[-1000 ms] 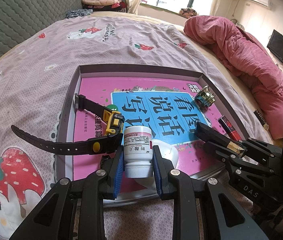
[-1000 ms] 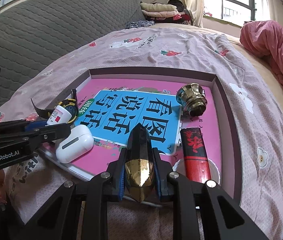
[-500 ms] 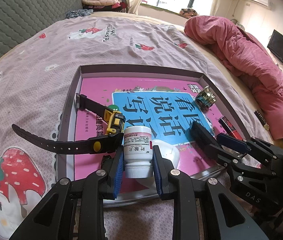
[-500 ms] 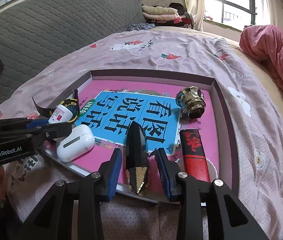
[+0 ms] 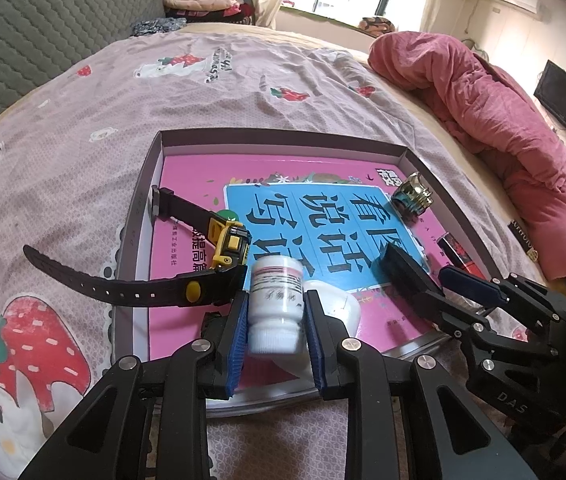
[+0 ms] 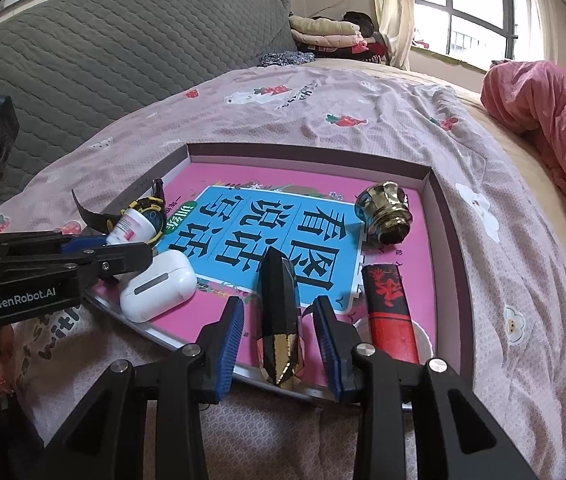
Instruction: Organize rigid objects
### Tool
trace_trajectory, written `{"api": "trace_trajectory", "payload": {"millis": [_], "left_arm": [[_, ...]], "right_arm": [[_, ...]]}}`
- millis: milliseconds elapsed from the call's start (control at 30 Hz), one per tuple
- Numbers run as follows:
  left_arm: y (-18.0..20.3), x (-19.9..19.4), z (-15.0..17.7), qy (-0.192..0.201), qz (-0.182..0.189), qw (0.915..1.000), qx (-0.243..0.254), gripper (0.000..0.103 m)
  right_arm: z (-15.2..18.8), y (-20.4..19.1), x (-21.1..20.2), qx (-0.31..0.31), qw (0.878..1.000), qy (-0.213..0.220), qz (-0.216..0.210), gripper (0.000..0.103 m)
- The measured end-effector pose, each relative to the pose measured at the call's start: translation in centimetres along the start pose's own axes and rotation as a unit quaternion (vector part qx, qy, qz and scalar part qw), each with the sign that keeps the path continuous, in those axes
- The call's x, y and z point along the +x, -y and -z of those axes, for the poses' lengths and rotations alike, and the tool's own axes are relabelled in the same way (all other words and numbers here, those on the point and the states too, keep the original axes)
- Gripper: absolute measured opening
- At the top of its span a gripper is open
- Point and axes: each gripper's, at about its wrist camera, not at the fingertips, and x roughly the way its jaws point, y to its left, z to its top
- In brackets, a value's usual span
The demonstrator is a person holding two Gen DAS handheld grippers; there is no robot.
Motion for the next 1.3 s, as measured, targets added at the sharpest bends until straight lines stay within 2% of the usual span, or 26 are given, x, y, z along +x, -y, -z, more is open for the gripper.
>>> {"api": "trace_trajectory", "payload": {"millis": [167, 233, 467, 533, 600, 733, 867, 933, 1167, 1300], "left_arm": [[-0.3, 0.0, 0.0, -0.001, 0.004, 1.0000, -0.009, 0.031], [-0.5, 0.1, 0.0, -0.001, 0.001, 0.9999, -0.011, 0.036], [-0.5, 0.0, 0.2, -0.002, 0.002, 0.9999, -0.015, 0.039], [-0.5, -0.1, 0.3, -0.003, 0.002, 0.9999, -0.014, 0.045], [-0.4, -0.1, 0.4, -0.004, 0.000, 0.9999, -0.012, 0.047], [-0.3, -0.2, 0.6, -0.003, -0.004, 0.9999, -0.011, 0.048], [-0.4, -0.4, 0.6, -0.002, -0.003, 0.9999, -0.012, 0.050], [-0.4, -0.5, 0.6, 0.000, -0.004, 0.9999, -0.011, 0.056], [-0.1, -1.7, 1.1, 0.010, -0.011, 0.9999, -0.007, 0.063], [0.0, -2.9, 1.6, 0.018, -0.015, 0.9997, -0.012, 0.068]], "right_arm": [[0.0, 0.1, -0.4, 0.002, 1.000, 0.004, 0.000, 0.036], [-0.1, 0.0, -0.5, 0.000, 1.000, 0.007, 0.001, 0.036], [-0.1, 0.1, -1.2, 0.002, 1.000, 0.015, 0.004, 0.036], [0.0, 0.1, -1.4, 0.003, 1.000, 0.017, 0.005, 0.036], [0.1, 0.0, -1.6, 0.004, 1.000, 0.017, 0.008, 0.037], [0.2, -0.2, -2.0, 0.002, 1.000, 0.018, 0.009, 0.048], [0.2, -0.2, -2.2, 0.004, 1.000, 0.020, 0.012, 0.049], [0.4, -0.1, -2.4, 0.009, 1.000, 0.020, 0.013, 0.049], [1.0, 0.0, -3.4, 0.028, 0.999, 0.023, 0.017, 0.049], [1.4, -0.1, -4.2, 0.037, 0.999, 0.026, 0.019, 0.060]]}}
